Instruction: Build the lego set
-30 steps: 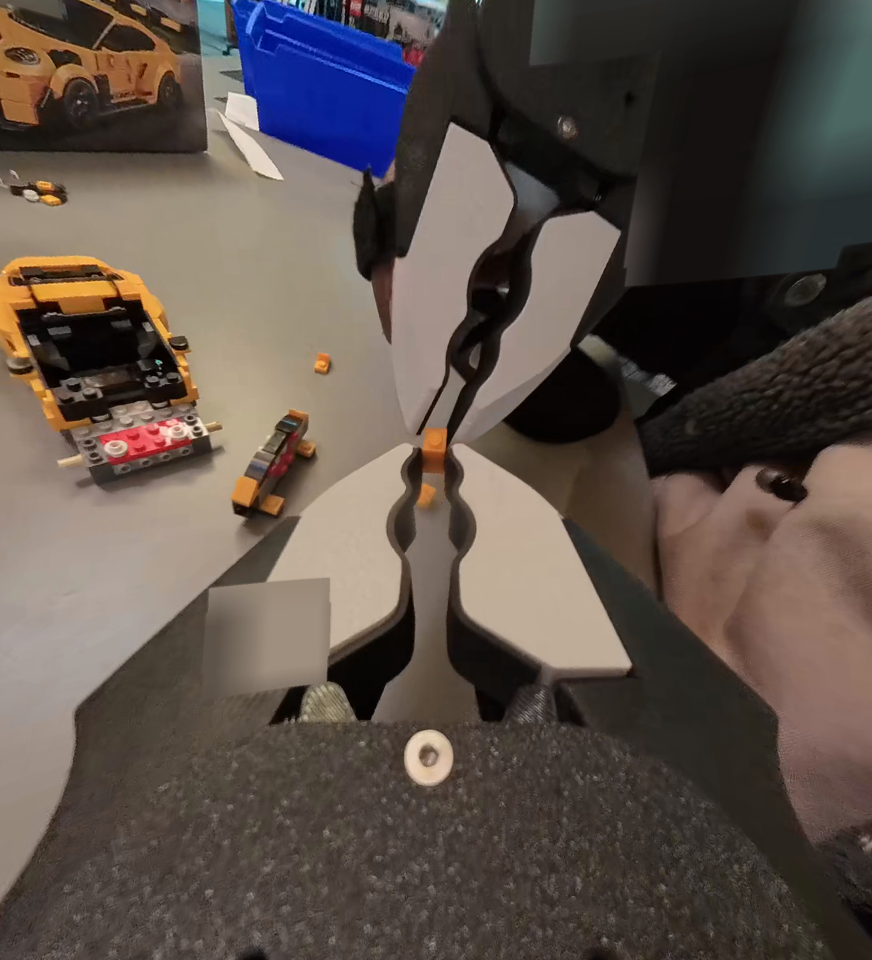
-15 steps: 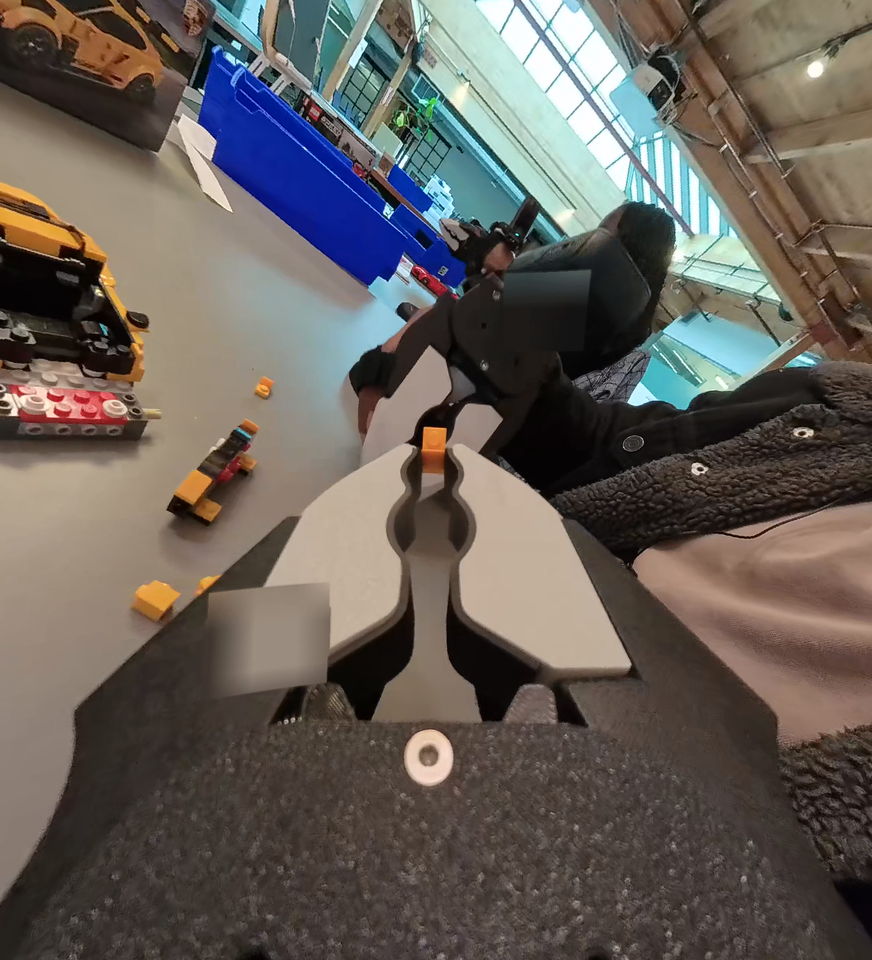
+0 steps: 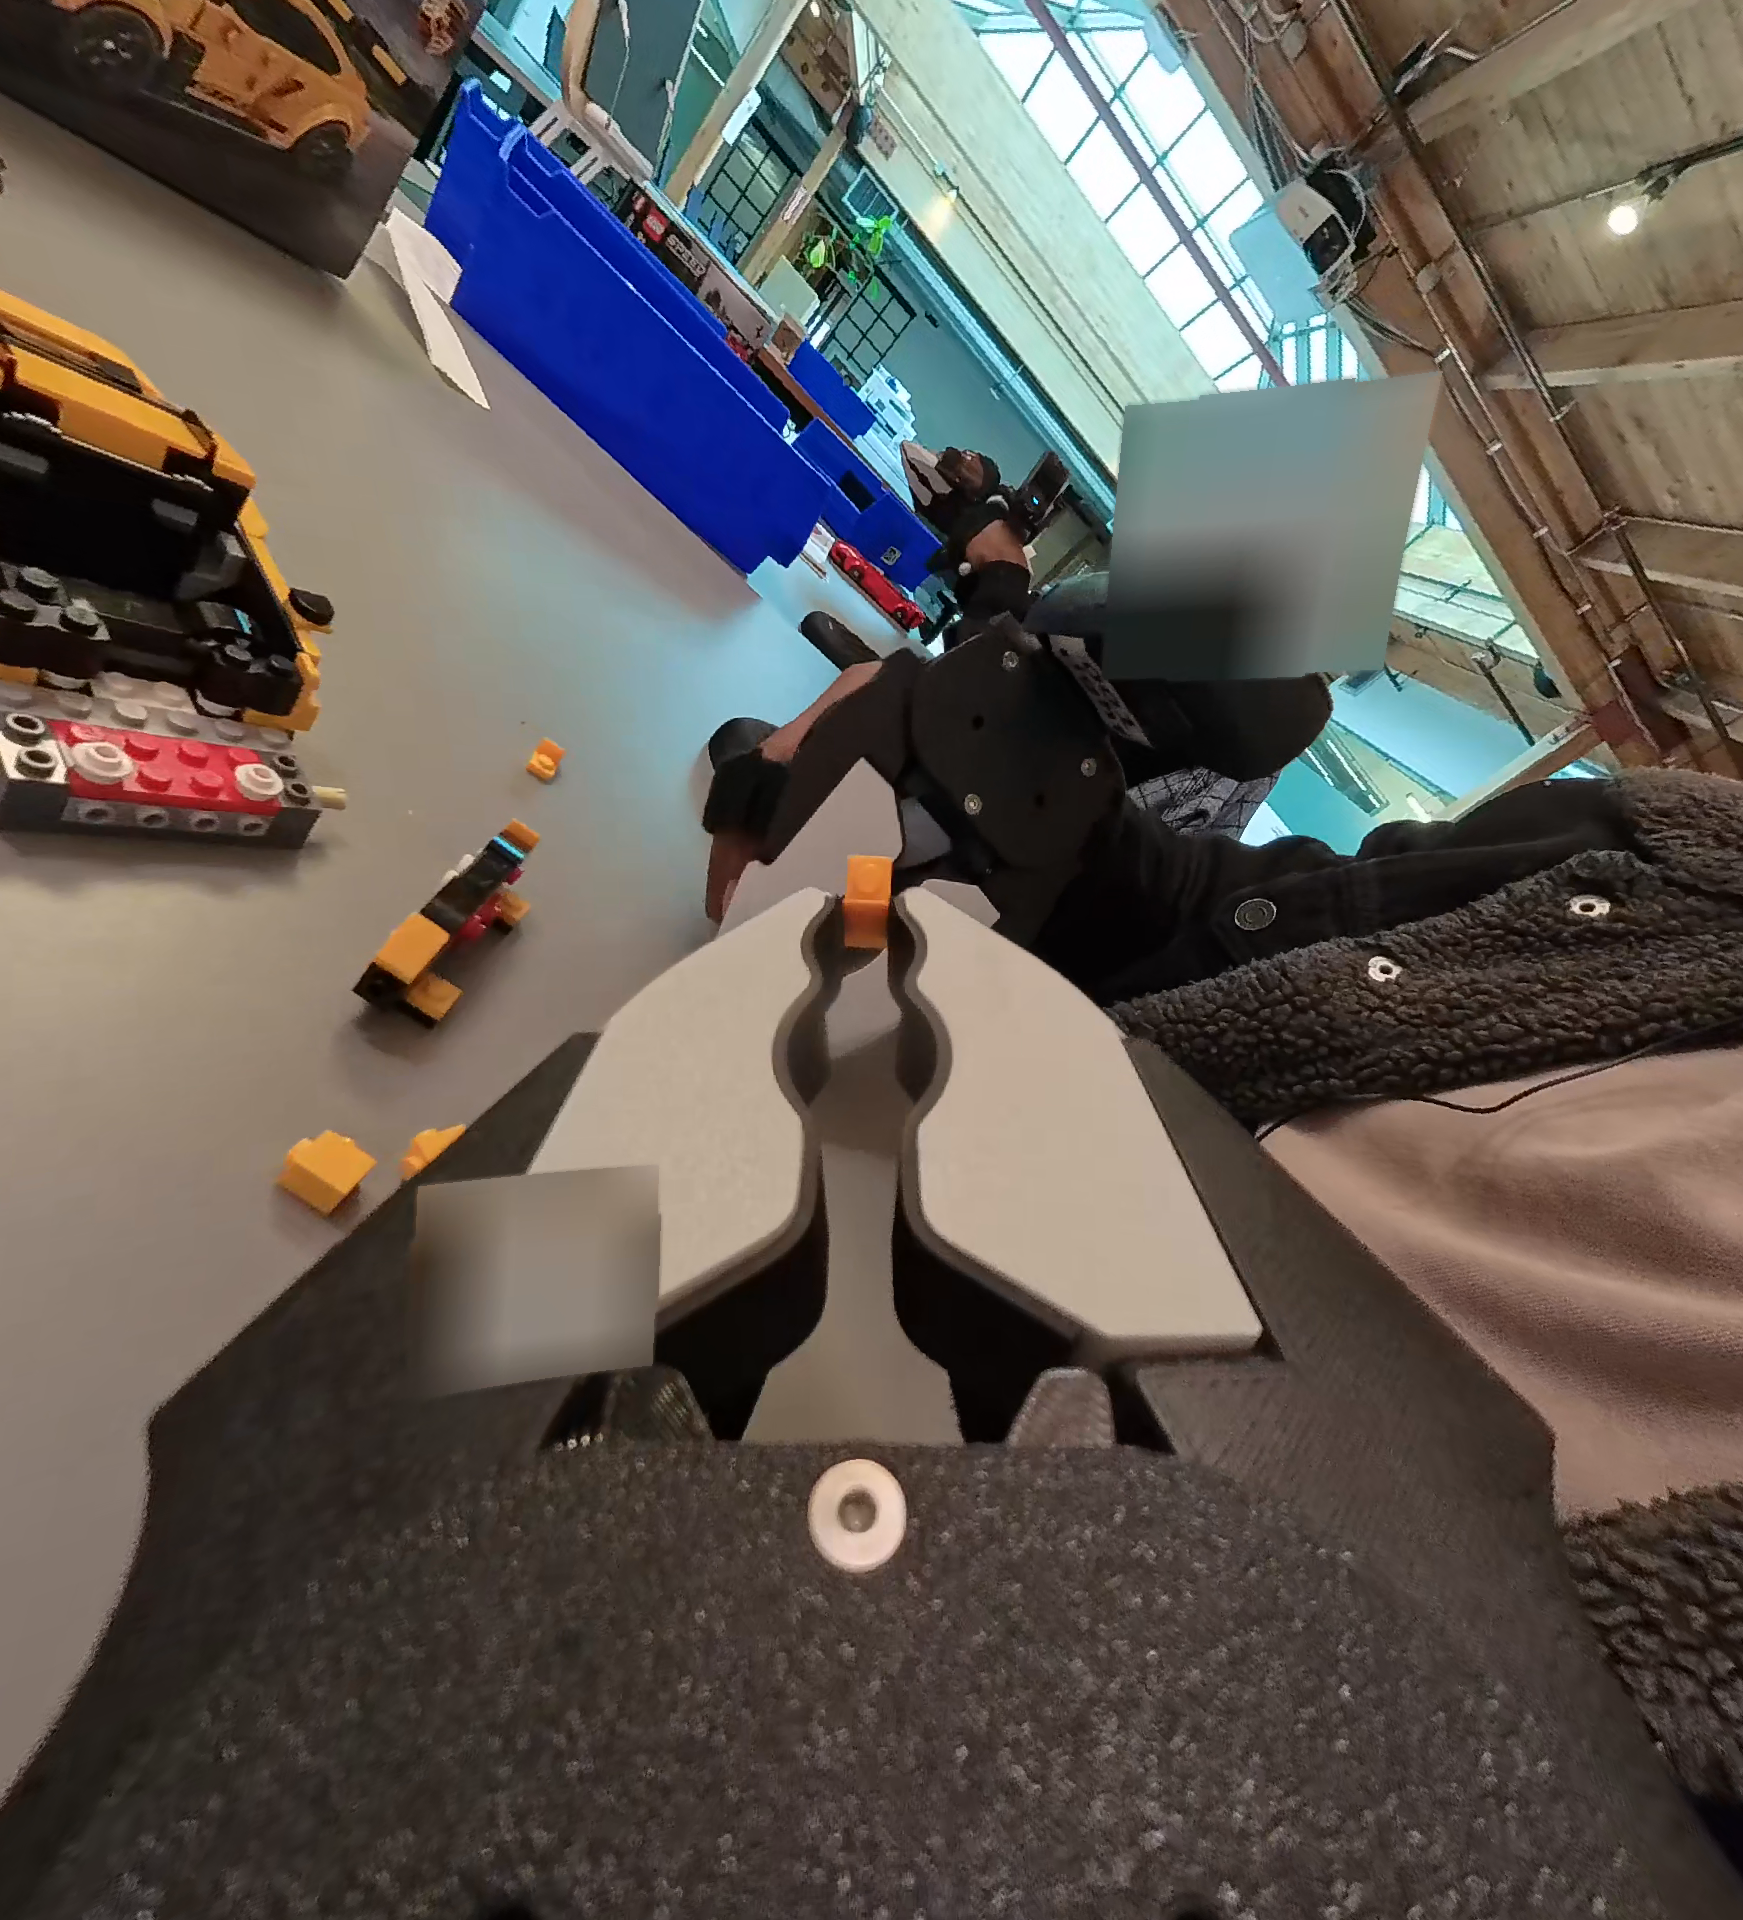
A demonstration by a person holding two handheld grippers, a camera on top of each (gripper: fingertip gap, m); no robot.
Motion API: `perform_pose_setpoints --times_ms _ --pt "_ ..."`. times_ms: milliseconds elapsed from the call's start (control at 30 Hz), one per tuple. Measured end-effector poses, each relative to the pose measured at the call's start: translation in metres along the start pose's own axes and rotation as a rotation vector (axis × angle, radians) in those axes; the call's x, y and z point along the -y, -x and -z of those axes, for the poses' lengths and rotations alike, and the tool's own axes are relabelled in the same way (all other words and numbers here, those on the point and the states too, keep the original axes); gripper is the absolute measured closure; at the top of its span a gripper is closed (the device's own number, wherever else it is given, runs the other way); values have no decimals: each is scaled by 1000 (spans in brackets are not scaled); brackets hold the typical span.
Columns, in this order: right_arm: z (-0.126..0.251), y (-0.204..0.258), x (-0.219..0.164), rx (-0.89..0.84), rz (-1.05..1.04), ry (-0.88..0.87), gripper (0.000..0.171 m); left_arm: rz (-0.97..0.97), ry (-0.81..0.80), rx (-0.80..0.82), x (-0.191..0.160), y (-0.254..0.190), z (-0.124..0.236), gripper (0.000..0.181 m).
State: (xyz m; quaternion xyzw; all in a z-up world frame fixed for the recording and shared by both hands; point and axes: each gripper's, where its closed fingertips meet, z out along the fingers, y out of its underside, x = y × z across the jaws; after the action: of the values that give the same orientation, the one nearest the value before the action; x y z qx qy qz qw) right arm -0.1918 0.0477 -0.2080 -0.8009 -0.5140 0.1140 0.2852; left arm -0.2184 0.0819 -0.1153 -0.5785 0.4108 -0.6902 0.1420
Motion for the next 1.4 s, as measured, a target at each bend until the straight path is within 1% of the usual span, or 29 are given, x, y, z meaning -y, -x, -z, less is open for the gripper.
perform_pose_setpoints --times_ms 100,300,367,467,633,933,1400 --pt "8 -10 11 -72 -11 -80 163 6 -13 5 2 1 1 173" --pt "49 -50 45 -358 6 -324 163 48 -83 11 13 3 1 173" --pt "60 -59 54 -437 52 -366 163 54 -118 12 19 1 -2 173" --pt "70 -67 66 -523 133 -380 163 54 -153 30 24 0 -7 173" --pt "71 -66 76 -514 166 -410 163 48 -159 62 21 3 -11 173" --pt "68 -57 76 -501 224 -403 163 74 -113 71 9 10 -13 173" --pt "63 -50 76 -465 238 -399 163 77 -91 50 5 8 -16 173"
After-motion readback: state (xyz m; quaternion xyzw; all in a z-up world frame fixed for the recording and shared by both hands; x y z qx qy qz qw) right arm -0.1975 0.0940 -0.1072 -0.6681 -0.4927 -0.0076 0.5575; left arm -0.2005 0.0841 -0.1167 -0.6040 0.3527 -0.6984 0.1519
